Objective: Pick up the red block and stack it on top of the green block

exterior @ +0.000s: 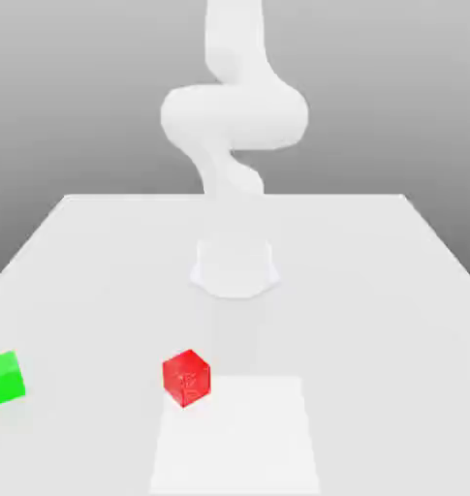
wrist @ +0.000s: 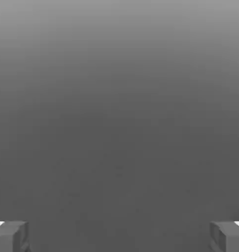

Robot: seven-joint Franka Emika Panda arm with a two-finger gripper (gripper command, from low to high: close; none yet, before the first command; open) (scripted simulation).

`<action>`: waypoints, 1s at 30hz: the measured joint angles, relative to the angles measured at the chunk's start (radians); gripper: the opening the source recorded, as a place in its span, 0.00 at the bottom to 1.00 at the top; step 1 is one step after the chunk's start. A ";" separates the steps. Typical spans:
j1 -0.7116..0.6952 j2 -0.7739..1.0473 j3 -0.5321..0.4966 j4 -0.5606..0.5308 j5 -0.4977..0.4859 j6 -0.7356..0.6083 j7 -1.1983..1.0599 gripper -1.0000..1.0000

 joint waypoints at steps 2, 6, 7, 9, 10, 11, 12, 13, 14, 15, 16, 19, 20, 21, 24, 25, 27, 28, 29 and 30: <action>0.009 0.063 -0.027 -0.059 -0.021 0.048 -0.069 0.50; 0.024 0.187 -0.084 -0.175 -0.056 0.141 -0.208 0.50; 0.028 0.218 -0.099 -0.204 -0.063 0.165 -0.244 0.50; 0.035 0.281 -0.131 -0.262 -0.077 0.211 -0.319 0.50; 0.039 0.314 -0.148 -0.292 -0.083 0.236 -0.357 0.50; 0.042 0.347 -0.165 -0.322 -0.088 0.261 -0.397 0.50; 0.046 0.381 -0.182 -0.353 -0.092 0.286 -0.439 0.50; 0.050 0.417 -0.200 -0.385 -0.095 0.313 -0.483 0.50; 0.053 0.455 -0.217 -0.417 -0.097 0.341 -0.531 0.50; 0.056 0.495 -0.235 -0.451 -0.096 0.370 -0.581 0.50; 0.060 0.538 -0.252 -0.486 -0.091 0.401 -0.637 0.50; 0.075 0.686 -0.271 -0.537 -0.018 0.514 -0.781 0.50; 0.073 0.726 -0.260 -0.536 0.023 0.547 -0.816 0.50; 0.065 0.765 -0.239 -0.534 0.068 0.579 -0.852 0.50; -0.012 0.877 -0.129 -0.518 0.199 0.670 -0.949 0.50; -0.050 0.911 -0.087 -0.513 0.221 0.699 -0.965 0.00; -0.050 0.911 -0.086 -0.513 0.220 0.699 -0.965 0.00; -0.050 0.911 -0.086 -0.513 0.220 0.698 -0.964 0.00; -0.050 0.911 -0.086 -0.513 0.220 0.697 -0.964 0.00; -0.050 0.911 -0.086 -0.513 0.219 0.696 -0.964 0.00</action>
